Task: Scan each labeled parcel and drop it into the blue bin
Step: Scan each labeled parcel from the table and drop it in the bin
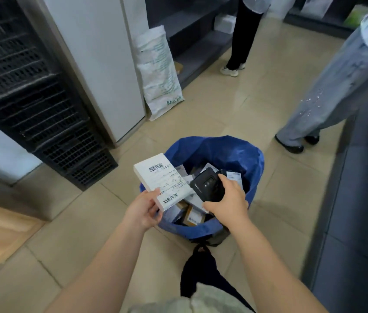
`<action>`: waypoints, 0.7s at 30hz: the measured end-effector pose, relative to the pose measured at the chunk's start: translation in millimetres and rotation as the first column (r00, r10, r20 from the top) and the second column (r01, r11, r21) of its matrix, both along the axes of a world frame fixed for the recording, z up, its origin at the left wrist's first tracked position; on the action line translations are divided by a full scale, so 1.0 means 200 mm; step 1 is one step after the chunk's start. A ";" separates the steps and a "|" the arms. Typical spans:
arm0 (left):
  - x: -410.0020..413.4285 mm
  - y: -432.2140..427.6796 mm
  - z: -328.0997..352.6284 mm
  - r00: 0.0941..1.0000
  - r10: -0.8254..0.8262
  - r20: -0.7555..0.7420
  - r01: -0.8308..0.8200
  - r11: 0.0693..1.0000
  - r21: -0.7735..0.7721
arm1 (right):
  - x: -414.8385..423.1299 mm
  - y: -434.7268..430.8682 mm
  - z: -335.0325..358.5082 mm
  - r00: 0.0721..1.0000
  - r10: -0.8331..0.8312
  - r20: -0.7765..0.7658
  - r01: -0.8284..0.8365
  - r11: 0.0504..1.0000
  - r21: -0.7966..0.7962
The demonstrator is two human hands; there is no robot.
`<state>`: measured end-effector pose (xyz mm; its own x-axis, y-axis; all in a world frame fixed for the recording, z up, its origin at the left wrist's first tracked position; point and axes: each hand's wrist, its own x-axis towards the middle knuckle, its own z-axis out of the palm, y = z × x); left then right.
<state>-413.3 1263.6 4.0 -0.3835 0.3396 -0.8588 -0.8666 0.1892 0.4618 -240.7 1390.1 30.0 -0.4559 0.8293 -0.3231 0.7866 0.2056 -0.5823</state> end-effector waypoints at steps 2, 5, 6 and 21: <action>-0.02 0.19 -0.01 0.999 -0.034 0.008 0.034 0.999 -0.026 | -0.03 0.20 -0.01 1.000 0.012 0.002 -0.012 1.000 -0.017; -0.05 0.45 -0.07 0.998 -0.039 0.055 0.042 0.998 -0.041 | -0.10 0.45 -0.05 1.000 0.021 0.005 -0.021 0.999 -0.044; -0.05 0.52 -0.09 0.996 -0.040 0.077 0.044 0.998 -0.052 | -0.12 0.51 -0.08 1.000 0.019 0.004 -0.019 0.998 -0.062; -0.29 1.20 -0.64 0.929 -0.279 0.243 0.344 0.893 -0.290 | -0.29 1.01 -0.64 0.967 -0.117 0.228 0.170 0.958 -0.230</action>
<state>-470.8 1504.1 -123.8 -0.1221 0.1073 -0.9867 -0.8027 0.5740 0.1618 -299.4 1592.6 -97.6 -0.2373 0.7638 -0.6002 0.9070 -0.0472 -0.4186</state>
